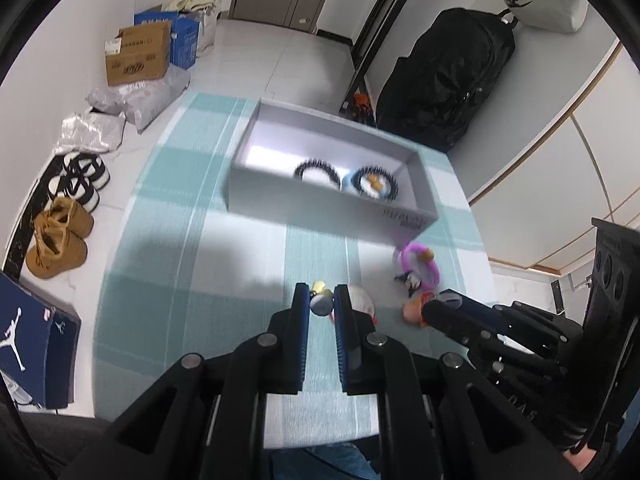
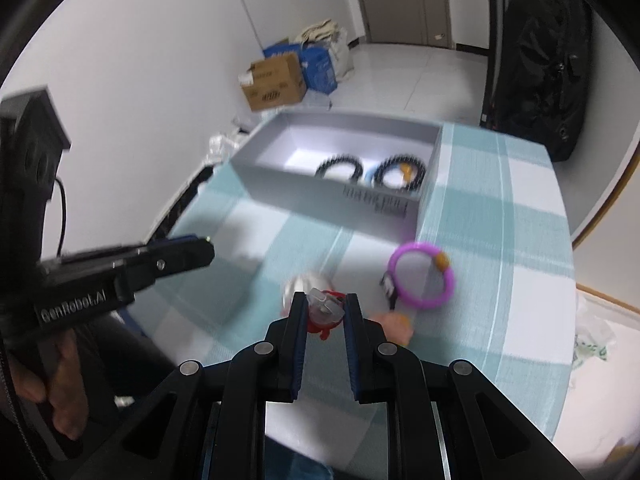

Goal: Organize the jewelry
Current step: 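Carry the yellow figure and red pacifier into the grey box and open both grippers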

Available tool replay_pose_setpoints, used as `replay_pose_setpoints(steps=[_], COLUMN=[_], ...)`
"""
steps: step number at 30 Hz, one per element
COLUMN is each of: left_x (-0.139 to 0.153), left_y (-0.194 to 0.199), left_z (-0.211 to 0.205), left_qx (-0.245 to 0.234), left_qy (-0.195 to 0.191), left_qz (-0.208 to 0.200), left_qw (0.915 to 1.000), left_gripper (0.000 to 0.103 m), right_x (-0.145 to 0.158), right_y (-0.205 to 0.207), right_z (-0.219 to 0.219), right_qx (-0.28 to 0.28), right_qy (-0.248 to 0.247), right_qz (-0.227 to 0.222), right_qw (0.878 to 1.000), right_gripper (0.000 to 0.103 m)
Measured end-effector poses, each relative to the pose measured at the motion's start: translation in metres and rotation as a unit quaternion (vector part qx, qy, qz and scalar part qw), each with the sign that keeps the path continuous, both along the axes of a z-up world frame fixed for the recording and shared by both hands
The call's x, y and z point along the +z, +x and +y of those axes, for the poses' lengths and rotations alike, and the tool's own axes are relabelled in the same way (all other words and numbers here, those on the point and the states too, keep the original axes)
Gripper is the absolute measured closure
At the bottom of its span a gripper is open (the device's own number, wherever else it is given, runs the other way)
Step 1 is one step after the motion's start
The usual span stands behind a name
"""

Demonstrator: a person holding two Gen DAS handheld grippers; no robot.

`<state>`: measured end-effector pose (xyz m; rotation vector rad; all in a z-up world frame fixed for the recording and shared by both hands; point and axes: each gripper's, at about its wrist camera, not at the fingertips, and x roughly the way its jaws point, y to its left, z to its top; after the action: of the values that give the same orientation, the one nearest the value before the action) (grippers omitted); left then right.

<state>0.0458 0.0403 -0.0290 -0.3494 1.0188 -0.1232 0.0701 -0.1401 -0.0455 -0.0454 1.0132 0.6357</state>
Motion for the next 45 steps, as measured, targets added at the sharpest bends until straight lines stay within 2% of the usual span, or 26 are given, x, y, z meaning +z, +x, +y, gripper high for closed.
replay_pose_setpoints(steps=[3, 8, 17, 26, 34, 45], left_x=[0.008, 0.017, 0.014, 0.003, -0.008, -0.017], left_y=[0.010, 0.029, 0.072, 0.097, 0.108, 0.114], left_z=[-0.002, -0.007, -0.003, -0.006, -0.008, -0.007], left_qx=[0.001, -0.004, -0.010, -0.021, -0.029, -0.035], left_qy=[0.001, 0.029, -0.001, -0.013, -0.024, -0.038], left_qz=[-0.006, -0.013, 0.001, 0.020, 0.035, 0.045], left_qw=[1.0000, 0.9995, 1.0000, 0.9995, 0.9986, 0.9977], left_gripper=[0.096, 0.095, 0.095, 0.096, 0.095, 0.096], right_x=[0.009, 0.024, 0.040, 0.031, 0.018, 0.005], right_y=[0.015, 0.036, 0.090, 0.121, 0.131, 0.142], right_z=[-0.002, -0.001, 0.003, 0.007, 0.004, 0.002], right_qx=[-0.008, -0.009, 0.003, 0.004, -0.001, -0.011], right_qy=[0.020, 0.035, 0.050, 0.064, 0.089, 0.097], right_qz=[0.005, 0.007, -0.001, 0.016, 0.036, 0.063], right_qw=[1.000, 0.999, 0.999, 0.998, 0.995, 0.993], right_gripper=[0.087, 0.087, 0.087, 0.087, 0.087, 0.087])
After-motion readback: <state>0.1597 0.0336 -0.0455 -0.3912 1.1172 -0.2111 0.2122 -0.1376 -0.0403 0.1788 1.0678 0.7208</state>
